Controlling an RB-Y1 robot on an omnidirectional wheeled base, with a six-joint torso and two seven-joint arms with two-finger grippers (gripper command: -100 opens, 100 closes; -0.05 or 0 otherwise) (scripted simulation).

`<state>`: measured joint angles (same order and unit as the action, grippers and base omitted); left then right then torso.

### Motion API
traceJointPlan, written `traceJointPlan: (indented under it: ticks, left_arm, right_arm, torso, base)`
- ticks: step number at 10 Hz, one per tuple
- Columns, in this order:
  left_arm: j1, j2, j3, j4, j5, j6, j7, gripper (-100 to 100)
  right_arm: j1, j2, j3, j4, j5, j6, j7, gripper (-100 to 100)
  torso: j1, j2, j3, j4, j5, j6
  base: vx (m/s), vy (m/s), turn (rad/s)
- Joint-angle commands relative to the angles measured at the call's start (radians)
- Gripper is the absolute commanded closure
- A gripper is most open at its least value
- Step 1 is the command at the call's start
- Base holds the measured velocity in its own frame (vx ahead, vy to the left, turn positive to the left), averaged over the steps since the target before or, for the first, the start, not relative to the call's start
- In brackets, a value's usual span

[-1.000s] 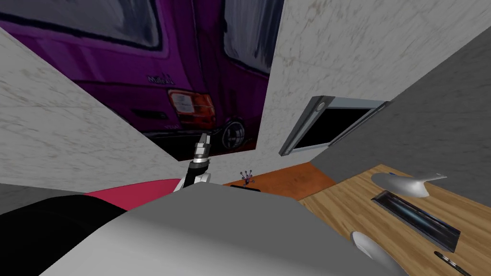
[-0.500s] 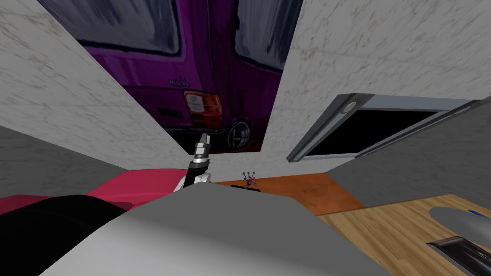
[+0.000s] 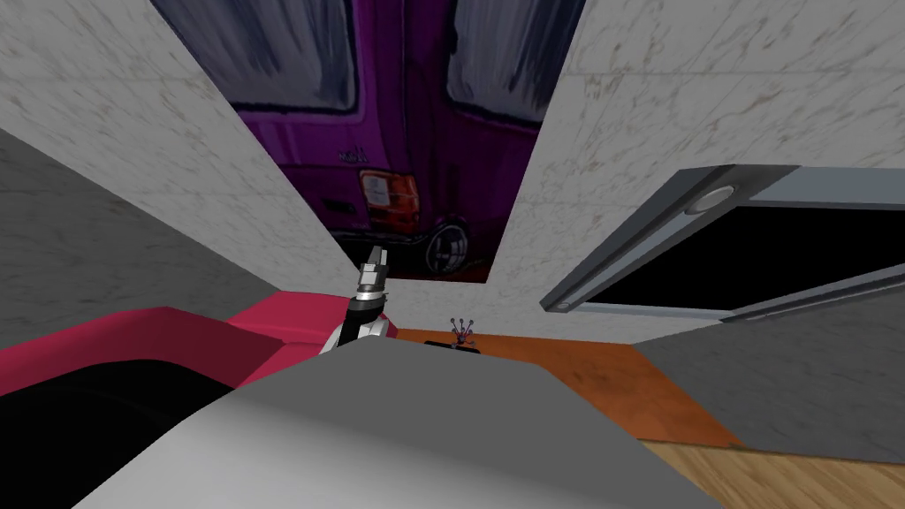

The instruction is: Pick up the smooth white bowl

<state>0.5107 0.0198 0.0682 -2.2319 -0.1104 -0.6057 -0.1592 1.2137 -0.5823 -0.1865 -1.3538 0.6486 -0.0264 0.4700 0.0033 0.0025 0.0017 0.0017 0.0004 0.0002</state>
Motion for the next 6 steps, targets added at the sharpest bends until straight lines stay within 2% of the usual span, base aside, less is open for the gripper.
traceJointPlan:
  ticks: [1,3,4,5,6]
  left_arm:
    - [0.000,0.000,0.000,0.000,0.000,0.000,0.000,0]
    - [0.000,0.000,0.000,0.000,0.000,0.000,0.000,0]
    - [0.000,0.000,0.000,0.000,0.000,0.000,0.000,0]
    - [0.000,0.000,0.000,0.000,0.000,0.000,0.000,0]
    - [0.000,0.000,0.000,0.000,0.000,0.000,0.000,0]
  right_arm:
    - [0.020,0.016,0.020,0.023,0.029,0.017,0.029,-100]
    - [0.003,0.038,0.051,0.042,0.041,0.009,0.040,-100]
    - [0.006,0.031,0.040,0.041,0.038,0.005,0.039,-100]
    - [0.006,0.031,0.044,0.039,0.038,0.009,0.038,0]
    - [-0.026,0.038,0.054,0.070,0.038,0.015,0.041,-100]
  torso:
    - [0.000,0.000,0.000,0.000,0.000,0.000]
    - [0.000,-0.001,0.000,0.000,0.000,0.000]
    - [0.001,-0.001,0.000,0.000,0.000,0.001]
    - [0.003,0.000,0.000,0.000,0.001,0.001]
    - [0.004,0.000,0.000,0.000,0.001,0.001]
  base:
    - [0.012,-0.059,0.303]
    - [0.015,-0.048,0.159]
    - [0.005,-0.012,0.004]
    - [0.000,0.000,0.000]
    - [-0.015,-0.027,0.050]
